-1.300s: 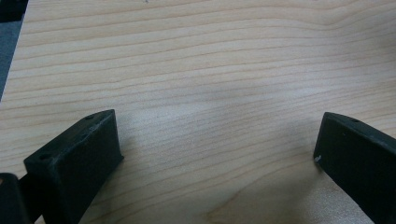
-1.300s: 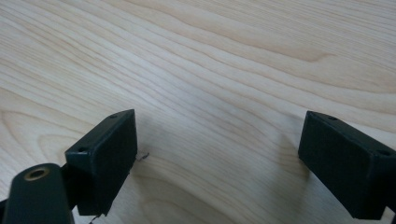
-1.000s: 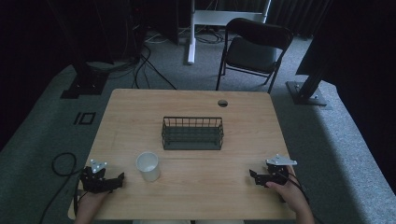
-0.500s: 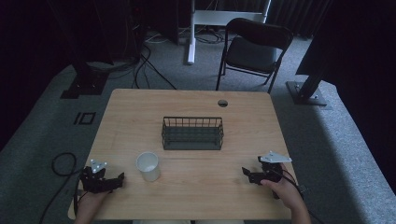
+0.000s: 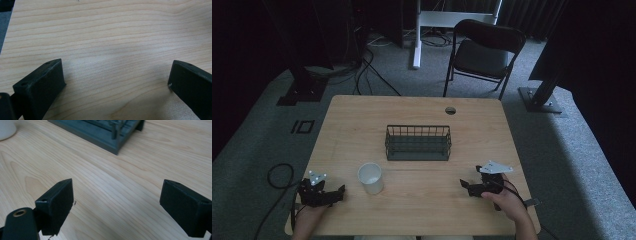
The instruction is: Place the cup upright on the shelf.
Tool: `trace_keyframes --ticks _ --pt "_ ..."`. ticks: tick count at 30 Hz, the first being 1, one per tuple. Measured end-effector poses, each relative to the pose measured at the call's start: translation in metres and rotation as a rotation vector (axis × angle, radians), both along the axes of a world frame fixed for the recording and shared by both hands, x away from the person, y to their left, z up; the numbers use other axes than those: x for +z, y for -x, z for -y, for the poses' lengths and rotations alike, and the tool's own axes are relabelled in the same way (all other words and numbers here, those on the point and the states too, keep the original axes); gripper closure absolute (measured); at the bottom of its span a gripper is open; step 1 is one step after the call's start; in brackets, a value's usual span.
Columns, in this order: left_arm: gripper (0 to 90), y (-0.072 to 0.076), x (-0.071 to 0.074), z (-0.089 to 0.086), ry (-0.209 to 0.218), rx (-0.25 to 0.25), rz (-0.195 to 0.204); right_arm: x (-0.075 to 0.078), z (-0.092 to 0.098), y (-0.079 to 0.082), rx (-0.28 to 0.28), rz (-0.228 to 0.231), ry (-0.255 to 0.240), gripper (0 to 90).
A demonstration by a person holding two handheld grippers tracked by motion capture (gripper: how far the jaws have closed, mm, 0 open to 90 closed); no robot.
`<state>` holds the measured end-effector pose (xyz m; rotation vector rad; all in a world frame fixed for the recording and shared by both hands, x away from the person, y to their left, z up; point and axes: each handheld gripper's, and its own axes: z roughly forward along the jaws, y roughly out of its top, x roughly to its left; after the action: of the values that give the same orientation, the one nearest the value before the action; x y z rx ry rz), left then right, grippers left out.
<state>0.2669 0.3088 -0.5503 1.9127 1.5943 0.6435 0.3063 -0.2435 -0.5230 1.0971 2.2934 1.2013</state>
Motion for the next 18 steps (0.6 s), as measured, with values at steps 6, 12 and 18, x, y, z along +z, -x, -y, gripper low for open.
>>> trace_keyframes --ticks 6,12,18 --pt "0.7 0.0 0.0 0.0 0.0 0.0 0.0 0.002 -0.017 -0.002 0.041 0.005 -0.002 12.7" --pt "0.7 0.0 0.0 0.0 0.0 0.0 0.0 0.004 -0.034 -0.003 0.089 0.013 -0.012 12.7" --pt "0.7 0.0 0.0 0.0 -0.001 -0.001 -0.001 0.006 -0.052 -0.003 0.139 0.018 -0.023 12.7"
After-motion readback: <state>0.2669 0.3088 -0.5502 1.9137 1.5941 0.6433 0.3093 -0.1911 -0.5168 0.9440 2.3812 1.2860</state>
